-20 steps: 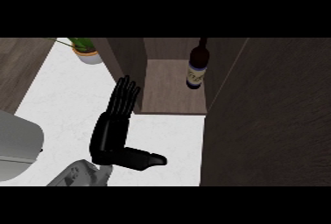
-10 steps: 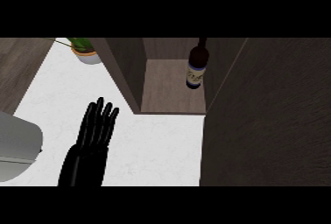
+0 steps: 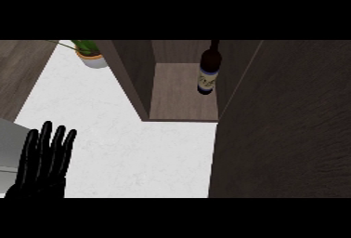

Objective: Pick up the wine, place it into the cabinet and close the cabinet

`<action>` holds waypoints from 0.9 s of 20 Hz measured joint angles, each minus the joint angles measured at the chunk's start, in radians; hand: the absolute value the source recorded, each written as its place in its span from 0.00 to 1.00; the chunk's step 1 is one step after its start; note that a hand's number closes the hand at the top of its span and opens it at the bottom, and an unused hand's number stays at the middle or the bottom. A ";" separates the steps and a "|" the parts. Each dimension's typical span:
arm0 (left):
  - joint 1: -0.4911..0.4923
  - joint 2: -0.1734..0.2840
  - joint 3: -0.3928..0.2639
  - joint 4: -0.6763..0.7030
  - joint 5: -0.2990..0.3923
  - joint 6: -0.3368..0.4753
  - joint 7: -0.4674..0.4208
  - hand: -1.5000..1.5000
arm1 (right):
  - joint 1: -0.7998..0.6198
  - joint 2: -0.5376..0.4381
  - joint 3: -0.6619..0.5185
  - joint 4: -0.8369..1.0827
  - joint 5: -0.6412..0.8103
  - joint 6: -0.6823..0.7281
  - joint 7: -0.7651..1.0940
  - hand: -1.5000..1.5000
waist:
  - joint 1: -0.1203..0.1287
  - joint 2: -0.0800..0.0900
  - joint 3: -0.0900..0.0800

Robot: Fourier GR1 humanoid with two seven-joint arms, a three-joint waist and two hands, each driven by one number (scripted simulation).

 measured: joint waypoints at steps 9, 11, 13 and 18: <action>0.256 0.113 0.230 -0.105 0.128 -0.182 -0.058 0.00 | -0.051 0.122 0.302 -0.020 0.080 -0.136 0.136 1.00 | 0.005 -0.003 -0.001; 0.308 0.128 0.273 -0.102 0.146 -0.234 -0.073 0.00 | -0.087 0.145 0.355 -0.026 0.147 -0.177 0.161 1.00 | 0.008 -0.004 -0.001; 0.345 0.143 0.327 -0.105 0.171 -0.275 -0.080 0.00 | -0.139 0.157 0.405 -0.033 0.219 -0.228 0.184 1.00 | 0.010 -0.004 -0.002; 0.421 0.174 0.458 -0.094 0.233 -0.393 -0.081 0.00 | -0.321 0.175 0.534 0.028 0.364 -0.381 0.218 1.00 | 0.016 -0.004 -0.002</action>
